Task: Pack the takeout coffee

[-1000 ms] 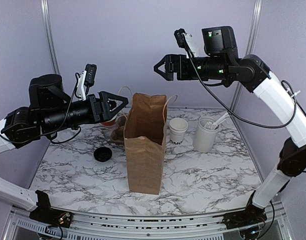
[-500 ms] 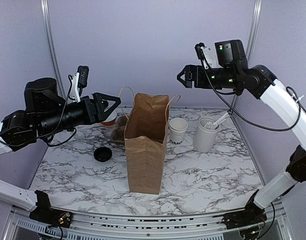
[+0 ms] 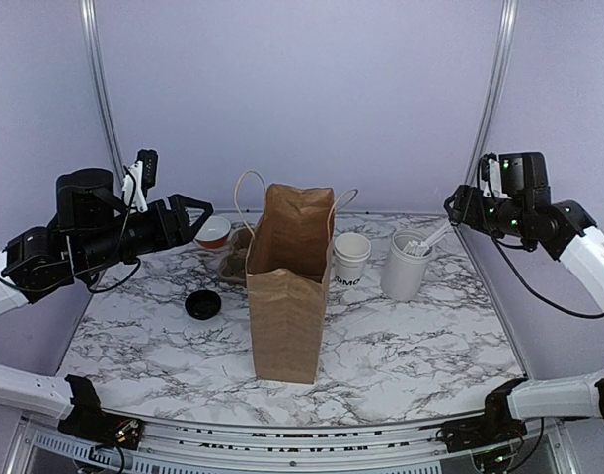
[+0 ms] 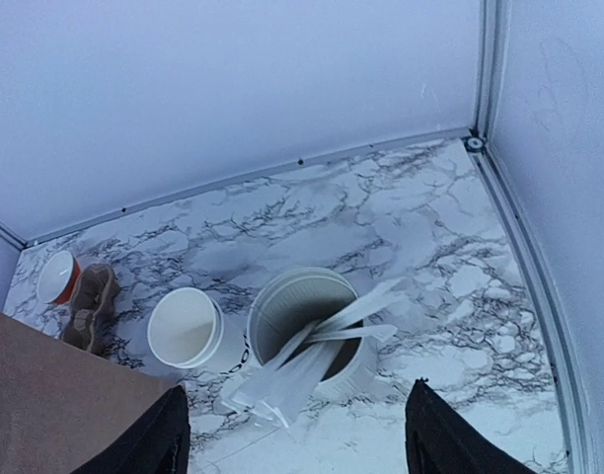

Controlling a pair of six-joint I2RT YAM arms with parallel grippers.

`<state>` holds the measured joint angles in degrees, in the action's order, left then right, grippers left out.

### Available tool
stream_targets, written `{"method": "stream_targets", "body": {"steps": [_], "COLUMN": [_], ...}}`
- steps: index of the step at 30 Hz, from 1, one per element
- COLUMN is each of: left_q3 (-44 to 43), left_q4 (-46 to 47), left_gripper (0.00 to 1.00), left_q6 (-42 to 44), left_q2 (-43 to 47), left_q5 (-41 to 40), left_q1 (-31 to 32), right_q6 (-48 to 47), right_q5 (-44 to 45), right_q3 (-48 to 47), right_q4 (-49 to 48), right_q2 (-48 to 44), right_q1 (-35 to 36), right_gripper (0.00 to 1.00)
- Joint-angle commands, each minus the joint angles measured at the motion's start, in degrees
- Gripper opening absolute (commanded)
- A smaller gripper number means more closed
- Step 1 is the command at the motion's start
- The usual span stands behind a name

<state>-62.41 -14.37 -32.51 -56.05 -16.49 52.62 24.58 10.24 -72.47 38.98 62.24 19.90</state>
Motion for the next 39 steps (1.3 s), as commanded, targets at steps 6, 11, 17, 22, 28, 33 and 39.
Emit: {"method": "stream_targets", "body": {"steps": [6,11,17,22,28,33,39], "left_q3": [3.45,4.55,5.48,5.87,6.41,6.42,6.85], "left_q4": [-2.14,-3.1,-3.59,-3.62,-3.26,-3.01,-2.77], "left_gripper": [0.71,0.71,0.72,0.71,0.71,0.71,0.71], "left_q6": [-2.51,-2.91,-3.47,-4.13,-4.88,-5.19,-5.64], "left_q2": [1.44,2.06,2.78,2.68,1.61,1.38,1.34], "left_q5": [1.55,1.2,0.94,1.07,1.81,1.82,2.03], "left_q1": [-2.06,-2.99,-3.64,-3.75,-3.82,-3.84,-3.84], "right_q6": [3.96,4.58,3.94,4.7,5.53,5.46,4.84], "right_q5": [-14.31,-21.37,-22.64,-24.24,-24.75,-24.21,-21.19], "right_q3": [11.81,14.16,12.46,14.07,17.39,18.17,17.93], "right_q4": [-8.59,-14.41,-16.14,-18.23,-21.46,-22.47,-23.4], "right_q2": [-2.06,0.17,5.32,6.8,7.26,9.03,10.3], "right_q1": [-11.34,-16.28,-17.94,-18.01,-17.97,-17.56,-15.59], "right_gripper": [0.58,0.55,0.48,0.43,0.43,0.4,0.37]}}
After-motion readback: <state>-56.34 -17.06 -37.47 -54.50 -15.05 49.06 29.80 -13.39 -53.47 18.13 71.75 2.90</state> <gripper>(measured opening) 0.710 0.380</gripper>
